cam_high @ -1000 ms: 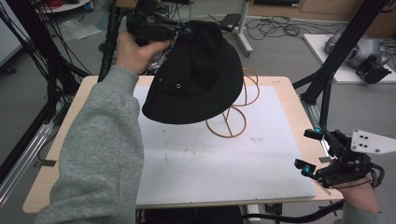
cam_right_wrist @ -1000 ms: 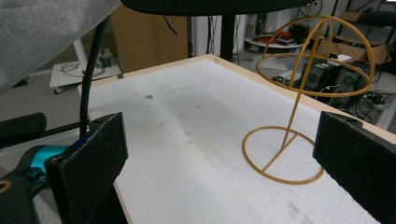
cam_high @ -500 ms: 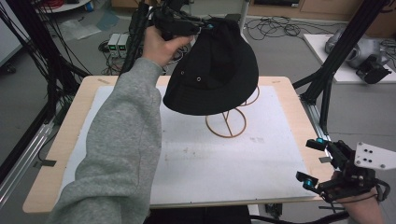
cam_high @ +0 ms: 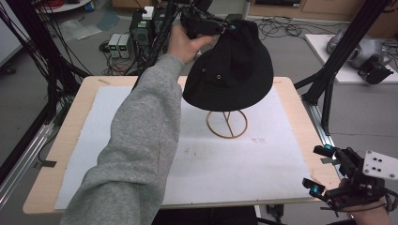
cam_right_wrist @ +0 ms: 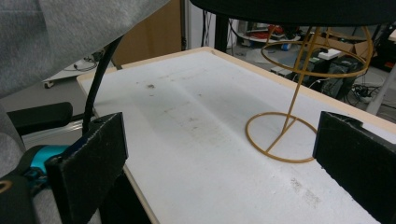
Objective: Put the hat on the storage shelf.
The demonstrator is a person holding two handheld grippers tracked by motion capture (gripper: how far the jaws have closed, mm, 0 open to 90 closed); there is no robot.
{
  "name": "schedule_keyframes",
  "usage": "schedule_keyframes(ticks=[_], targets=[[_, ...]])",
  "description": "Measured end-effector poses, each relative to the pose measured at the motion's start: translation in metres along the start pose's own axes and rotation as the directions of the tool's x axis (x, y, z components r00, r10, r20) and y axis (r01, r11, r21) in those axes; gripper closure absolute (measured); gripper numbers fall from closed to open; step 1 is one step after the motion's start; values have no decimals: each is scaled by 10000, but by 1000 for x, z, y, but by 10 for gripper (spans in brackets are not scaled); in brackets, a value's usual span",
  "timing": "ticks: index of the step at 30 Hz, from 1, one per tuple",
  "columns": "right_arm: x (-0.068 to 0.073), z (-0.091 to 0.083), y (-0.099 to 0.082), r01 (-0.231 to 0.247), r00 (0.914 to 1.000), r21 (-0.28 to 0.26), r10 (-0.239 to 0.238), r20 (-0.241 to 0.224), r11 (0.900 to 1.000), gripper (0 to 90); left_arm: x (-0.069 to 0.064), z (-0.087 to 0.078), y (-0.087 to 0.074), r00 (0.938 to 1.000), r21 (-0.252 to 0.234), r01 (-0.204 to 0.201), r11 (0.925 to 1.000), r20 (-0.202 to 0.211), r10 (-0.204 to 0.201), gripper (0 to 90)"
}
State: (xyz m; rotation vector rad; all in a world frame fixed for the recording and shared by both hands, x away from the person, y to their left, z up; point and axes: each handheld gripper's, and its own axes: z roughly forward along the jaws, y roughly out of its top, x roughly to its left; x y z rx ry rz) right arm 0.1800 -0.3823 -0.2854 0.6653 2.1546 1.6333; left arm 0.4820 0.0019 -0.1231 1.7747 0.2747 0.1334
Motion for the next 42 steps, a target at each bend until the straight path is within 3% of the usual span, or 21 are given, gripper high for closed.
schedule_keyframes(ticks=[8,20,27,42], targets=[[0,-4,0,-47,10000,-7,47,65,10000,22,2,13,0,9999,-51,7,10000,-146,-7,825],[-1,-2,-2,-73,10000,85,73,45,9999,22,9,38,-17,9995,423,5,9991,-302,8,824],[-2,-4,-3,-127,9999,91,126,73,9999,22,18,49,-34,9990,378,395,9985,-245,-385,822],[0,-4,-4,-101,9999,119,99,120,9999,22,13,65,-47,9997,1159,181,9931,133,-197,815]])
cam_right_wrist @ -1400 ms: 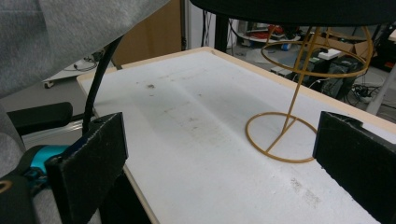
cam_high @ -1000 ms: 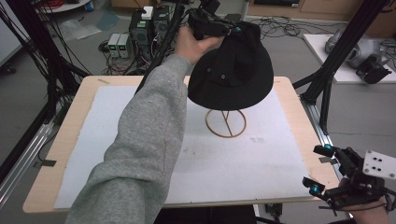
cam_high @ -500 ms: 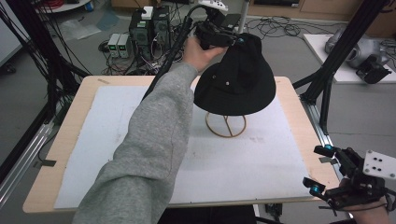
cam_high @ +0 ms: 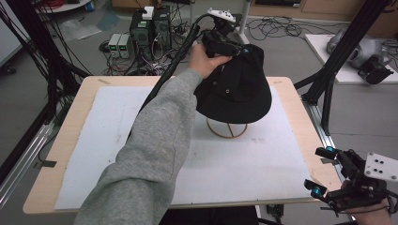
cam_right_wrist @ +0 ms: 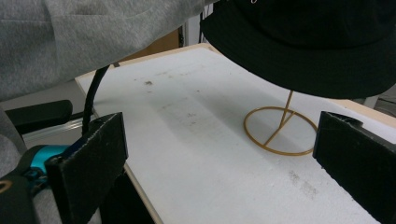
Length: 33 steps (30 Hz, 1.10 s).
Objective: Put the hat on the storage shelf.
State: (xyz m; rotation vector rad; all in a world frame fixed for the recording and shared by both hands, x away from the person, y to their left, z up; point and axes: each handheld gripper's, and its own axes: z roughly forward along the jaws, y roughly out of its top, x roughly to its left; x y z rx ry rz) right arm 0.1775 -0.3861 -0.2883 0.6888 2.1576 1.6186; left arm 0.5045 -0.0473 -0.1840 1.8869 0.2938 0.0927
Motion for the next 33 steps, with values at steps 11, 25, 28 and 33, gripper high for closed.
schedule_keyframes(ticks=[11,25,28,33], targets=[[0,-1,-1,-19,10000,9,19,18,10000,22,1,1,0,9999,138,98,9999,61,-99,694],[1,9,-2,8,10000,377,-5,-78,9993,22,6,-9,2,9964,56,664,9978,520,-666,186],[1,9,-2,-77,9999,413,82,-105,9991,22,3,-9,4,9973,61,630,9980,373,-632,124],[1,9,-3,-101,9999,419,105,-108,9991,22,-1,-11,6,9979,92,587,9982,269,-589,113]])
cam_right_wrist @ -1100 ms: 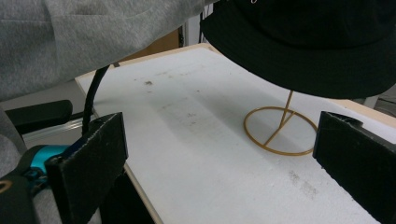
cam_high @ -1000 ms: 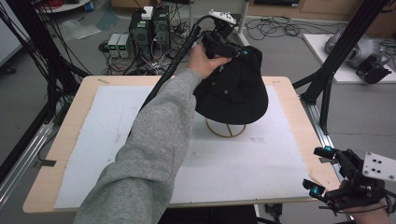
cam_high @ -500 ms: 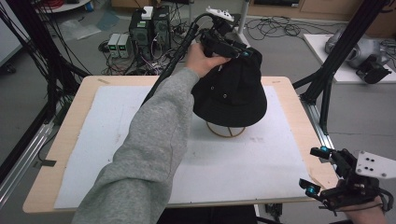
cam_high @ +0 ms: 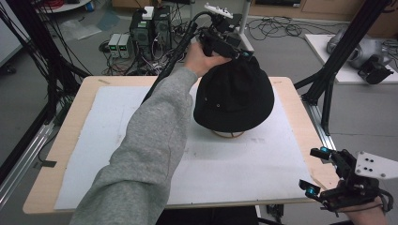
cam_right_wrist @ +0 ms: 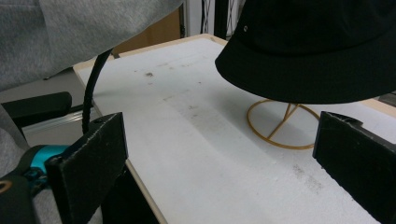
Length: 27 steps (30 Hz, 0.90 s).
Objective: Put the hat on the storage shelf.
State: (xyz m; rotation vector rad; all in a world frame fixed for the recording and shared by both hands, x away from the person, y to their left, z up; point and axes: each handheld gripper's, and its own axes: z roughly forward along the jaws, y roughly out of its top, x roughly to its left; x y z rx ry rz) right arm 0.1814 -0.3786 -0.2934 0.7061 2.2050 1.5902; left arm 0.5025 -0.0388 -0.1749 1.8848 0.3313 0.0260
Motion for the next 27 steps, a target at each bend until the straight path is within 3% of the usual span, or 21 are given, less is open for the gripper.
schedule_keyframes(ticks=[9,16,22,27], targets=[[-1,2,-1,9,10000,13,-9,-24,10000,22,-11,-8,4,9996,124,-263,9996,-27,264,99],[-2,5,-2,-39,10000,72,40,-68,10000,23,-18,-28,5,9994,137,-316,9994,-101,317,89],[-4,5,-3,-103,9999,8,103,17,9999,22,-26,-49,8,9976,134,-591,9982,-357,596,89],[-5,5,-1,-129,9999,-80,130,52,9999,22,-33,-65,3,9924,158,-819,9965,-904,830,84]])
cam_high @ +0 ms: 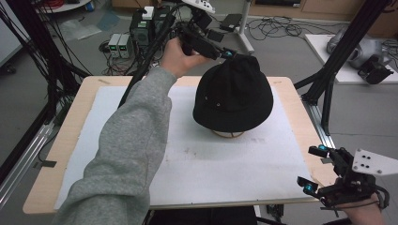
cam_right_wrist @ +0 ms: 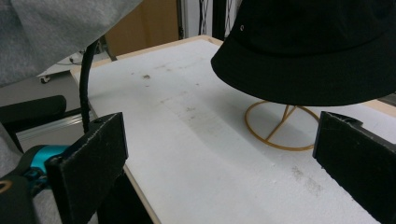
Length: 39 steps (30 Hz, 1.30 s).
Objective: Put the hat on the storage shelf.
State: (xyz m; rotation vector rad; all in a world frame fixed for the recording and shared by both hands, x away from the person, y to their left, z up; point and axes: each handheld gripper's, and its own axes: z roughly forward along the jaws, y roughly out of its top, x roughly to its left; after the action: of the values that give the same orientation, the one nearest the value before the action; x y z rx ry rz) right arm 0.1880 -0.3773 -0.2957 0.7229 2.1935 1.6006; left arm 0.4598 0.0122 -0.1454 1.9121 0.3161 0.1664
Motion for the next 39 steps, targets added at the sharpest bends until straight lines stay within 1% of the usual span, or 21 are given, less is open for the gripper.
schedule_keyframes(ticks=[1,2,3,4,5,6,7,8,11,13,15,18,21,22,23,24,26,29,31,33,39], targets=[[-1,1,0,16,10000,-3,-16,0,10000,22,-1,-4,-4,9999,-337,62,9994,-152,-67,84],[-2,1,0,23,10000,-31,-23,-8,10000,22,1,-9,-7,9998,-405,195,9990,39,-194,84],[-2,2,1,-9,10000,-9,9,-19,10000,22,3,-12,-10,9995,-311,301,9991,43,-299,84],[-4,3,0,11,10000,-20,-12,-17,10000,22,2,-16,-14,9992,-479,339,9983,-186,-349,84],[-5,4,1,-6,10000,-49,6,-28,10000,22,3,-20,-18,9992,-638,364,9973,-120,-373,84],[-6,5,1,14,10000,-48,-15,-28,10000,22,3,-24,-21,9989,-585,455,9972,-60,-460,84],[-7,6,1,-63,10000,-30,63,-60,10000,22,3,-27,-23,9987,-513,486,9975,-144,-494,84],[-8,7,1,-38,10000,-45,37,-71,10000,22,3,-31,-26,9985,-555,481,9973,-223,-494,84],[-12,9,2,-77,10000,-69,76,-38,9999,22,1,-42,-35,9973,-838,715,9939,-122,-728,84],[-15,11,3,-87,10000,-168,87,-8,9998,22,-2,-49,-41,9970,-869,726,9936,-207,-747,84],[-17,11,4,-161,9999,-251,162,52,9996,22,-5,-55,-48,9969,-985,742,9924,-191,-765,84],[-22,12,7,-206,9997,-465,213,138,9987,22,-11,-63,-57,9964,-1032,729,9920,-347,-768,84],[-26,14,9,-203,9996,-645,213,160,9977,22,-17,-73,-68,9962,-950,686,9931,-465,-732,84],[-27,14,9,-277,9995,-667,288,152,9974,22,-19,-75,-71,9959,-933,701,9932,-500,-749,84],[-28,15,9,-296,9994,-704,308,161,9971,22,-22,-78,-74,9961,-880,617,9942,-568,-669,84],[-29,16,9,-325,9993,-721,338,160,9969,22,-24,-80,-78,9956,-886,623,9941,-638,-681,84],[-32,18,8,-380,9991,-750,395,183,9965,22,-28,-85,-85,9957,-961,667,9931,-571,-724,84],[-36,20,7,-455,9986,-841,477,235,9954,22,-32,-92,-96,9944,-952,700,9930,-720,-770,84],[-38,21,7,-569,9978,-929,597,285,9941,22,-34,-97,-100,9934,-1048,742,9917,-790,-827,84],[-40,22,7,-602,9974,-989,637,330,9933,22,-38,-103,-105,9924,-1112,665,9916,-959,-773,84],[-46,22,6,-732,9953,-1177,800,540,9904,22,-48,-114,-113,9900,-1196,603,9910,-1194,-746,84]])
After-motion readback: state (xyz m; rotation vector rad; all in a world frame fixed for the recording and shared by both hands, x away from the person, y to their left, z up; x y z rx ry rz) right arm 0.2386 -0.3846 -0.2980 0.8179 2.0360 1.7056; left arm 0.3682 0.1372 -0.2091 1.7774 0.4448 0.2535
